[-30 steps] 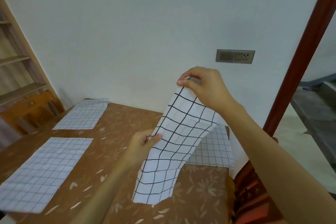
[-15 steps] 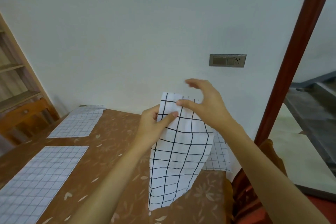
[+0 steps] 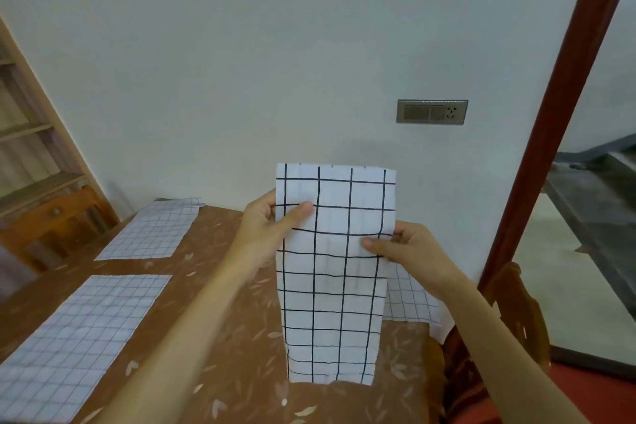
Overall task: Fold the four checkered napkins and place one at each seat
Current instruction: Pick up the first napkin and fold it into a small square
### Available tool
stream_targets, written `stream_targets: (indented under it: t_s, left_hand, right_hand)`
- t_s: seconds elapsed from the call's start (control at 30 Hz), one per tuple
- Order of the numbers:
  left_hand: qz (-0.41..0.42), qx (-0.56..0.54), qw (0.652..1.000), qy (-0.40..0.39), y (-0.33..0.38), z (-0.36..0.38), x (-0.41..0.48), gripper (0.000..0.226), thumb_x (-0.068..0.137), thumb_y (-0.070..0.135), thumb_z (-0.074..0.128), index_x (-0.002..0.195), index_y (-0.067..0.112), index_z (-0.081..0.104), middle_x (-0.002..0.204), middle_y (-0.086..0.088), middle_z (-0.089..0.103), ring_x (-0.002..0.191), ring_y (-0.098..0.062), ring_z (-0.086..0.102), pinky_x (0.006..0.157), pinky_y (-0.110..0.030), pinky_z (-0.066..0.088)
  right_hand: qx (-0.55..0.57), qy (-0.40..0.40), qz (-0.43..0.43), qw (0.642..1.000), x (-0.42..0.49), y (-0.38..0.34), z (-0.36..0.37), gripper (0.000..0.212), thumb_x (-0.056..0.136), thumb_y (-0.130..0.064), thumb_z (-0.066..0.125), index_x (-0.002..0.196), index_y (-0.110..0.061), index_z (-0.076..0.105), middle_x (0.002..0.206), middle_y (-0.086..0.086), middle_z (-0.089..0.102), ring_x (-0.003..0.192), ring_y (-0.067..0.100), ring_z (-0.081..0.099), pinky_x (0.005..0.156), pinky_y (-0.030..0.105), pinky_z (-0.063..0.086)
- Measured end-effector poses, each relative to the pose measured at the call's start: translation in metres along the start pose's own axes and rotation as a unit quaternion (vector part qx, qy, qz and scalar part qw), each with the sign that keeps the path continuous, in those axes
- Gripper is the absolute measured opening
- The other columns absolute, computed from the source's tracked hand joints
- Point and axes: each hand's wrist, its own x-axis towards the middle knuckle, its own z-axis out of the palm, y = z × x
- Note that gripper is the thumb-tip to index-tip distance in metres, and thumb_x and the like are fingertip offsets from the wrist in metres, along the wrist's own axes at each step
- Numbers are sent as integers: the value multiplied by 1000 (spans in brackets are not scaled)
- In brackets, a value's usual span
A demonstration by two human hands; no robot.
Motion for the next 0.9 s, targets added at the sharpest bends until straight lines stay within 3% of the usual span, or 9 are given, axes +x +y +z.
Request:
stream_targets:
  t_s: [0.1,0.2,0.27,0.37,0.47,0.53,0.67,0.77,0.9]
  left_hand:
    - [-24,39,997,-56,-8,-8,-3,42,87,13,76,125,20,61,106,0,79,100,-14,75,80,-27,61]
    - [-40,95,994,-37,-23,-15,-7,59,85,24,79,132,39,47,94,-18,75,92,-31,73,85,-46,58]
    - [-22,79,997,-15,-29,-17,-7,58,86,21,76,133,42,48,94,-14,78,94,-32,73,93,-50,56]
    - [-4,57,998,-15,-28,-16,-6,58,88,16,74,137,36,51,95,-12,80,93,-31,75,90,-44,59]
    - [8,45,999,-7,-23,-14,-6,45,89,11,73,129,31,62,89,-15,79,84,-29,71,84,-34,59]
    - [15,40,999,-6,-20,-12,-4,27,91,6,71,113,21,72,94,-13,79,85,-29,67,78,-29,58]
    - [24,86,996,-4,-18,-12,-3,28,81,7,82,105,19,77,88,3,78,86,-16,73,80,-20,57]
    - [48,177,983,29,-17,-12,-3,30,79,13,85,107,21,79,85,2,77,82,-9,73,79,-10,53]
    - [104,278,954,31,-18,-12,-1,16,88,18,78,104,21,79,87,4,74,82,-11,70,77,-16,55]
  right_hand:
    - [30,35,-28,999,2,-7,-2,18,89,-6,72,106,-10,76,83,-9,79,67,-3,69,65,9,50]
    - [32,53,-45,997,3,-9,-7,21,90,-13,73,110,-14,75,97,2,80,89,13,74,79,18,55]
    - [23,59,-54,997,1,-11,-9,24,90,-15,72,114,-16,72,102,4,79,93,15,74,82,22,54]
    - [39,81,-59,994,1,-11,-12,45,90,-12,73,131,-23,57,97,0,80,88,10,76,72,17,55]
    - [27,100,-91,990,1,-8,-16,64,90,-14,73,142,-37,44,66,7,68,67,16,66,69,12,53]
    - [-6,97,-115,989,1,-8,-19,59,84,-21,79,135,-41,55,64,20,51,61,19,50,69,17,48]
    - [-100,85,-97,987,3,-7,-23,42,72,-23,88,108,-39,73,102,-7,75,98,13,69,93,29,54]
    - [-196,114,-85,970,7,-5,-24,34,79,-27,84,108,-37,72,95,8,70,88,21,65,86,26,55]
    - [-270,142,-146,941,8,-3,-19,14,86,-25,77,95,-34,72,94,0,65,86,13,59,77,20,50]
